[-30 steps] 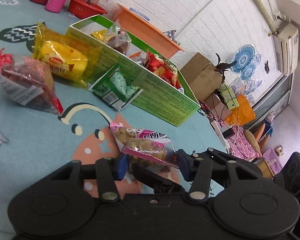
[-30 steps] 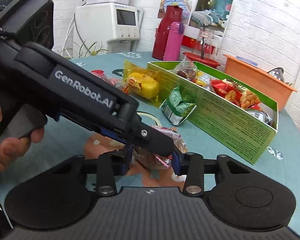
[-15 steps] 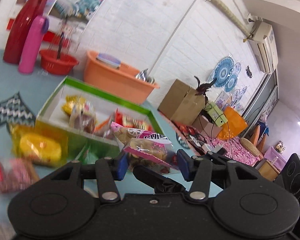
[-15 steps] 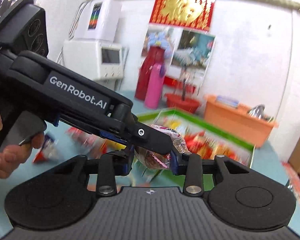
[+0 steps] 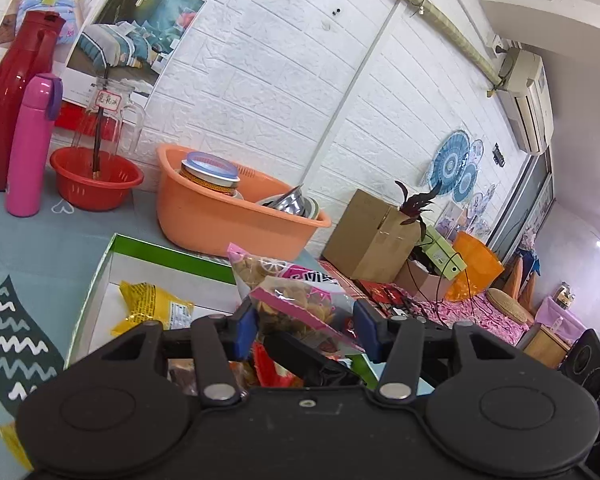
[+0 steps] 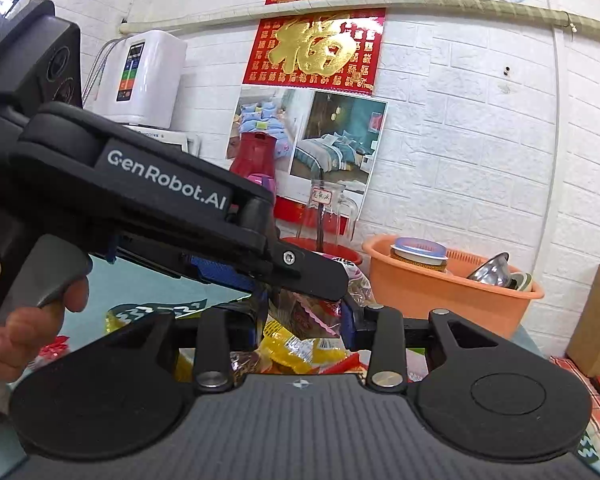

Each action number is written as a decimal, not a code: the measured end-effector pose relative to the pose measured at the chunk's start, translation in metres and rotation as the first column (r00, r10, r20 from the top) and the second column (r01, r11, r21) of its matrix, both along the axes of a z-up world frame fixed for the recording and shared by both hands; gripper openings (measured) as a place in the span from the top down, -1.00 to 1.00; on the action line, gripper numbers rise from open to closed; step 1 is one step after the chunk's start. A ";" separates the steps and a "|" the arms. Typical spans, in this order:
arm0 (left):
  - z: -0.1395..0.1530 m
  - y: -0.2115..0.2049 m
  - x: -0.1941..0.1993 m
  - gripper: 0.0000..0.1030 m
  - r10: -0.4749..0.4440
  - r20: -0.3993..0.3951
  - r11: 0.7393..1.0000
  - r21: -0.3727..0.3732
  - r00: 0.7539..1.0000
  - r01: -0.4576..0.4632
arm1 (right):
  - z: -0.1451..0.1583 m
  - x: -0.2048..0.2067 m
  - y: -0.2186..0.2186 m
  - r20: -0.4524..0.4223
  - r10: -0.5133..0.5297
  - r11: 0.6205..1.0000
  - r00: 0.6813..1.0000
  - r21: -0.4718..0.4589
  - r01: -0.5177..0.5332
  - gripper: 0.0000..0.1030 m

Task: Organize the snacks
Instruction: 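Carry the nut bag into the green box and open the left gripper, then move the left gripper to the red-white-blue packet and grasp it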

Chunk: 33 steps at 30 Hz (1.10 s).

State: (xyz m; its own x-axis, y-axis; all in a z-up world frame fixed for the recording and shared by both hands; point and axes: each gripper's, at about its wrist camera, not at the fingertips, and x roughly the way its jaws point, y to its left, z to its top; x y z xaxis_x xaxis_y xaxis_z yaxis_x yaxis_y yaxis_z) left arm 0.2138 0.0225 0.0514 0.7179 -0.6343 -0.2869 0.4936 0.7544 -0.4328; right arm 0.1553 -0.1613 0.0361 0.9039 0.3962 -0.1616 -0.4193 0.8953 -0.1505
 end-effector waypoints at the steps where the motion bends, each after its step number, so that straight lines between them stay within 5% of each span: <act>1: -0.003 0.001 0.005 -0.04 0.000 -0.006 1.000 0.001 1.000 0.000 | -0.003 0.003 0.001 0.000 0.001 1.000 1.000 -0.002 -0.001 -0.23; 3: -0.009 0.003 0.013 -0.11 0.002 -0.017 1.000 0.003 1.000 -0.002 | -0.009 0.012 0.005 0.004 0.006 1.000 1.000 -0.009 -0.006 -0.27; 4: -0.013 0.003 0.017 -0.41 0.009 -0.026 1.000 0.006 1.000 -0.009 | -0.014 0.014 0.006 0.010 0.009 1.000 1.000 -0.019 -0.008 -0.28; 5: -0.016 0.005 0.020 -1.00 0.032 -0.036 0.999 0.007 0.999 -0.031 | -0.018 0.017 0.008 0.017 0.011 0.999 1.000 -0.038 -0.010 -0.51; 6: -0.019 0.006 0.021 -1.00 0.078 -0.047 0.997 0.014 0.996 -0.078 | -0.022 0.018 0.010 0.019 0.010 0.998 1.000 -0.062 -0.008 -1.00; 8: -0.023 0.011 0.018 -1.00 0.149 -0.033 0.989 0.013 0.988 -0.149 | -0.028 0.015 0.014 0.049 -0.008 0.995 0.999 -0.097 0.013 -1.00; 13: -0.020 0.021 0.010 -1.00 0.148 -0.042 0.989 -0.008 0.988 -0.148 | -0.030 0.005 0.016 0.071 -0.013 0.989 0.997 -0.146 0.023 -1.00; 26: 0.020 0.032 -0.076 -1.00 0.171 0.006 0.984 -0.052 0.985 -0.170 | 0.001 -0.073 0.005 0.209 0.036 0.999 0.977 -0.046 -0.027 -1.00; 33: 0.011 0.069 -0.134 -1.00 0.235 -0.041 0.969 -0.071 0.971 -0.238 | 0.003 -0.124 -0.009 0.236 0.069 0.993 0.969 0.075 -0.089 -1.00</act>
State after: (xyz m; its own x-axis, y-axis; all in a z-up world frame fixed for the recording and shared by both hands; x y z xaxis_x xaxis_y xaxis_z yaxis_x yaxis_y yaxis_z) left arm 0.0801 0.0915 0.0629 0.8413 -0.4681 -0.2702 0.2901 0.8128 -0.5051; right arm 0.0315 -0.1700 0.0386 0.8777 0.4714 0.0862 -0.4521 0.8742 -0.1774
